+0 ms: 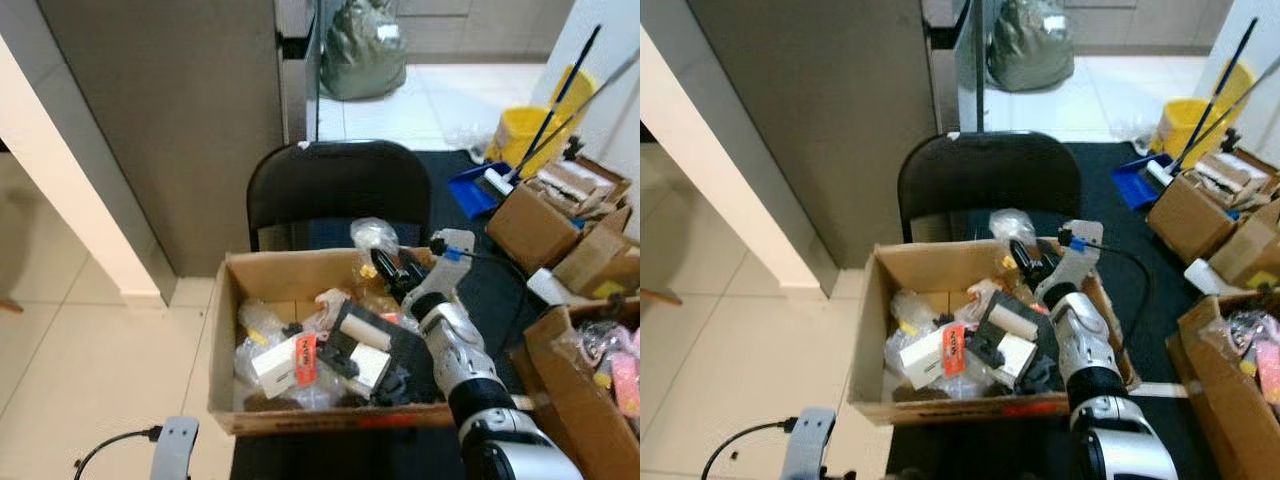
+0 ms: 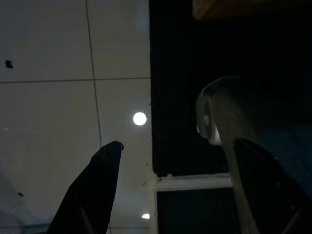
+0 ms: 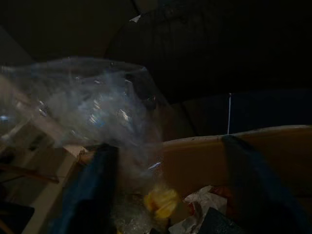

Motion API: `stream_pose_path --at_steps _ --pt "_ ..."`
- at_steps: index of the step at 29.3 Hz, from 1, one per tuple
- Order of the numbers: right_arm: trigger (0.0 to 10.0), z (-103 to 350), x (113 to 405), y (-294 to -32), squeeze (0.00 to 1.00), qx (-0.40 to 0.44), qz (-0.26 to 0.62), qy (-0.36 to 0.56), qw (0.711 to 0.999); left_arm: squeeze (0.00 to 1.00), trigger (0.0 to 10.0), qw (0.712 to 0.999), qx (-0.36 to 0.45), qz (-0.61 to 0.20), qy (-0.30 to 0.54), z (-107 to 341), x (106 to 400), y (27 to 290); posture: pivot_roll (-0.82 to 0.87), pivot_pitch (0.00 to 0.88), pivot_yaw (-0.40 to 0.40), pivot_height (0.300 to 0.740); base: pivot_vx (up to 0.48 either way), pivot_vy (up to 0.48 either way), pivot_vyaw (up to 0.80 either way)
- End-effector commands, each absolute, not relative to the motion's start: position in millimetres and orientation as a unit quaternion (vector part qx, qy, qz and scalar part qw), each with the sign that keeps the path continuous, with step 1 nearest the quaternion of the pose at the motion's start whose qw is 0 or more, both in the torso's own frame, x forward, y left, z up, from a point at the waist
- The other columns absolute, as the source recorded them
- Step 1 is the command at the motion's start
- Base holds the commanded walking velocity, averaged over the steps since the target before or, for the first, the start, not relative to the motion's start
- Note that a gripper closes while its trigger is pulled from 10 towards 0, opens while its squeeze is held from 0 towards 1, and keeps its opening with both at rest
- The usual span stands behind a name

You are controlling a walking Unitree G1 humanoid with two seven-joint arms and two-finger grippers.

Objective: Picking trash to rubbish bin

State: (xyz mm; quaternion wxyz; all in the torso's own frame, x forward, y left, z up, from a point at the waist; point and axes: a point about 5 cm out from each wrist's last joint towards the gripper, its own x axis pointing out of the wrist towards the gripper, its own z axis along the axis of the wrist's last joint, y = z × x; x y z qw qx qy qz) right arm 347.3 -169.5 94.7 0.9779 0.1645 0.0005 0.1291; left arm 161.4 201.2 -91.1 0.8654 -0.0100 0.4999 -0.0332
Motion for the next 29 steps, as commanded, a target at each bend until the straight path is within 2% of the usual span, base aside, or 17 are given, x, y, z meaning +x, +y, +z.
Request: stream_pose_path --at_steps 1,10,13,15,16,17,18,29 --pt "10.0 92 344 -175 1.0 0.171 0.123 0.004 0.978 0.0 10.0 0.857 -0.013 -0.029 0.514 -95 153 203 -0.01 0.084 0.075 0.74 0.0 0.0 0.0" --pt "10.0 92 342 -194 1.0 0.156 0.11 0.01 0.982 0.0 10.0 0.854 -0.011 -0.034 0.519 -96 151 200 -0.01 0.082 0.075 0.74 0.0 0.0 0.0" --pt "10.0 83 340 -199 1.0 0.074 0.117 0.057 0.989 0.0 10.0 0.853 -0.011 -0.036 0.521 -96 150 199 -0.02 0.081 0.078 0.74 0.0 0.0 0.0" --pt "10.0 83 340 -199 1.0 0.074 0.117 0.057 0.989 0.0 10.0 0.853 -0.011 -0.036 0.521 -96 150 199 -0.02 0.081 0.078 0.74 0.0 0.0 0.0" --pt "10.0 78 338 -198 1.0 0.032 0.128 0.084 0.988 0.0 10.0 0.853 -0.011 -0.037 0.521 -96 150 199 -0.02 0.081 0.078 0.74 0.0 0.0 0.0" --pt "10.0 76 338 -192 0.65 0.011 0.149 0.093 0.984 0.0 10.0 0.853 -0.011 -0.038 0.521 -96 151 199 -0.02 0.081 0.078 0.74 0.0 0.0 0.0" --pt "10.0 76 338 -188 0.0 0.006 0.155 0.095 0.983 0.0 10.0 0.853 -0.011 -0.038 0.521 -96 151 199 -0.02 0.081 0.078 0.74 0.0 0.0 0.0" --pt "10.0 78 340 -184 0.0 -0.003 0.165 0.096 0.982 0.0 10.0 0.851 -0.009 -0.029 0.524 -97 147 202 -0.01 0.086 0.076 0.74 0.0 0.0 0.0"
